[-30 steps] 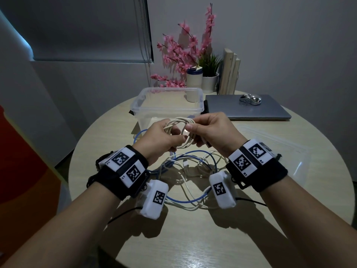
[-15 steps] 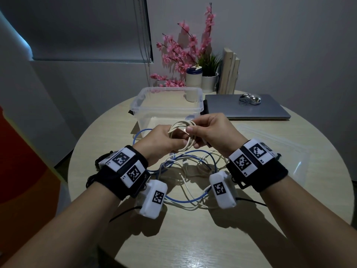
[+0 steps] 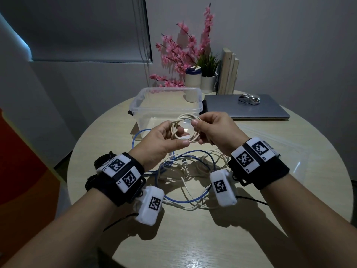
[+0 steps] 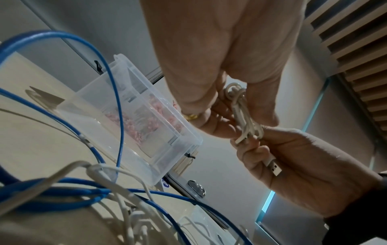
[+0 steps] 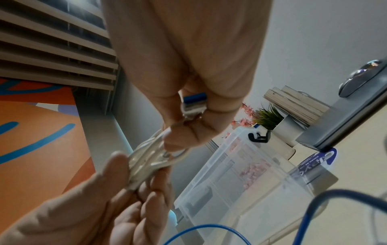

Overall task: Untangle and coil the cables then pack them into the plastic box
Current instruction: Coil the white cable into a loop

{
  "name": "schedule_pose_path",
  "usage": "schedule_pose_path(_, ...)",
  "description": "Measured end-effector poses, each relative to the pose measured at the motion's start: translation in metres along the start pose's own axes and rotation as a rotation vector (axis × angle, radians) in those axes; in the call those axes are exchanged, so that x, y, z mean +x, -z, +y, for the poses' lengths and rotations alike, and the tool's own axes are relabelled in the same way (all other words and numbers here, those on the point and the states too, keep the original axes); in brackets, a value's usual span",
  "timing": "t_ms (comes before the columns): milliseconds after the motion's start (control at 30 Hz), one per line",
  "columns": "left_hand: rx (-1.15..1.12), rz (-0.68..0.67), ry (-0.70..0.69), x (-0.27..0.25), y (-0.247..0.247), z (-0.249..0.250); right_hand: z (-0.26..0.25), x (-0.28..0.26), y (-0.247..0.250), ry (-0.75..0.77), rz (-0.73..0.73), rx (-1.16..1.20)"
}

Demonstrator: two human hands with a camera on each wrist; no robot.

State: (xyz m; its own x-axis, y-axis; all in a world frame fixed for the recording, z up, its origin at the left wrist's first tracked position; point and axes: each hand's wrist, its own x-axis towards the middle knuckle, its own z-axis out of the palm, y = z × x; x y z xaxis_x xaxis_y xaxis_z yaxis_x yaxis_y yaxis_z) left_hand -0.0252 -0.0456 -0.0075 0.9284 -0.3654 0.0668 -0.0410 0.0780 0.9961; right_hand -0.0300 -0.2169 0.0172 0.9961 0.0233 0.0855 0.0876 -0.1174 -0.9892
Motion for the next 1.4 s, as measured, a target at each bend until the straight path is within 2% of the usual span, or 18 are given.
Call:
schedule_pose_path(167, -0.028, -0.006, -0.050, 0.001, -0.005, -0.002, 0.004, 0.002, 0.002, 0.025, 0.018, -0.096)
schedule_pose_path(367, -0.016, -0.001, -0.114, 0.002, -0.011, -0.003, 0.004, 0.002, 0.002, 0.024, 0.028, -0.027)
schedule_pose_path(600, 0.015, -0.011, -0.101, 0.000, -0.011, -0.002, 0.002, 0.000, 0.001, 0.036, 0.019, 0.053)
schedule_pose_path(700, -0.018, -0.020, -0.067, -0.001, -0.012, -0.003, 0.004, 0.001, 0.000, 0.040, 0.019, 0.045)
schedule_pose_path(867, -0.121, -0.029, 0.086, -0.002, -0.012, -0.001, 0.008, 0.003, 0.000, 0.065, 0.036, -0.015)
schedule_pose_path(1033, -0.199, -0.037, 0.176, -0.003, -0.013, 0.000, 0.007, 0.003, -0.001, 0.105, 0.054, -0.036)
schedule_pose_path(1300, -0.206, -0.019, 0.222, -0.003, -0.020, 0.006, 0.014, 0.006, -0.004, 0.108, 0.060, 0.001)
schedule_pose_path(1400, -0.102, 0.025, 0.203, -0.001, -0.019, 0.006, 0.015, 0.006, -0.005, 0.112, 0.053, 0.002)
